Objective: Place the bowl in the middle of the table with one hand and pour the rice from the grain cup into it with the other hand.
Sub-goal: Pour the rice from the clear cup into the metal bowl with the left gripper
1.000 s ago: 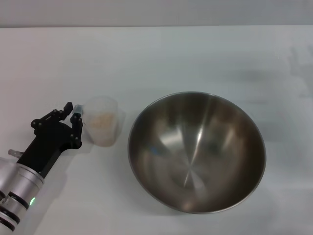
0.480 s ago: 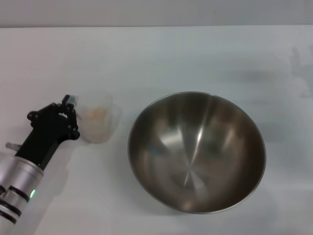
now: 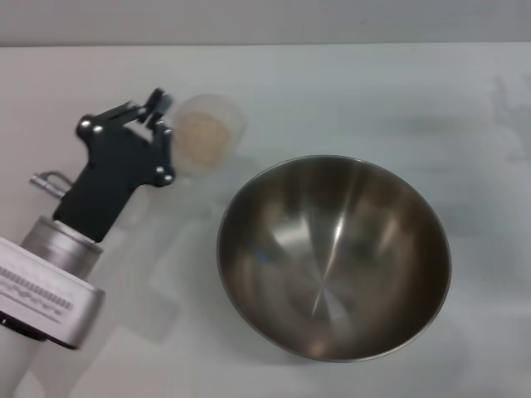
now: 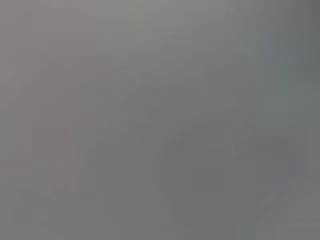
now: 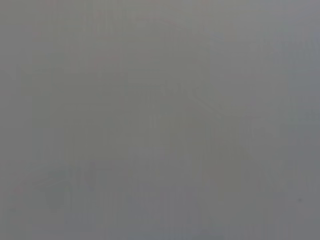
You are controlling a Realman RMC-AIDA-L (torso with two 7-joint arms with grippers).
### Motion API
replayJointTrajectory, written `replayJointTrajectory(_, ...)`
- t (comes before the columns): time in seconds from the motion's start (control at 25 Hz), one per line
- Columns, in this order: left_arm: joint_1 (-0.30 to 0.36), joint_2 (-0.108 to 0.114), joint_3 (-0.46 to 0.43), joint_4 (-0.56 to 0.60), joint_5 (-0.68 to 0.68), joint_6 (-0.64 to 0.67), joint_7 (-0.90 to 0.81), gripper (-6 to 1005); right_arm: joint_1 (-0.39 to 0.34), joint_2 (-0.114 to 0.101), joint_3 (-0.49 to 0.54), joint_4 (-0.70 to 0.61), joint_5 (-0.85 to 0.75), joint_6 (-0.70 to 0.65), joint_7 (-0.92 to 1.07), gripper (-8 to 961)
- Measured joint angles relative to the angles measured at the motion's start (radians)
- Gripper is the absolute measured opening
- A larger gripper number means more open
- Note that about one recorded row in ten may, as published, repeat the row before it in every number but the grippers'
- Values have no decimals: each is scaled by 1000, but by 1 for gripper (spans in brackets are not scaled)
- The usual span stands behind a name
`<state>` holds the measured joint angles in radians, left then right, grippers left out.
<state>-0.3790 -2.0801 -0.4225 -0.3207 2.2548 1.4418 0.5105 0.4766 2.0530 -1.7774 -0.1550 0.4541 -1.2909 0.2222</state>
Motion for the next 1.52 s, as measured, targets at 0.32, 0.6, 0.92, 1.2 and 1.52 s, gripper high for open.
replayJointTrajectory(0.32, -54, 0, 0, -1, 136, 50, 320, 36, 14, -1, 0, -1, 0, 5, -56, 474)
replayJointTrajectory(0.6, -72, 0, 0, -1, 217, 51, 563, 39, 26, -2, 14, 0, -2, 33, -58, 474)
replayJointTrajectory(0.92, -73, 0, -1, 3, 279, 43, 729, 42, 36, -10, 24, 0, -7, 58, -60, 474)
replayJointTrajectory(1.2, -69, 0, 0, -2, 332, 42, 888, 45, 39, -12, 25, 0, -10, 60, -108, 474)
replayJointTrajectory(1.52, -70, 0, 1, -15, 388, 18, 1057, 48, 38, -13, 19, 0, -12, 61, -111, 474)
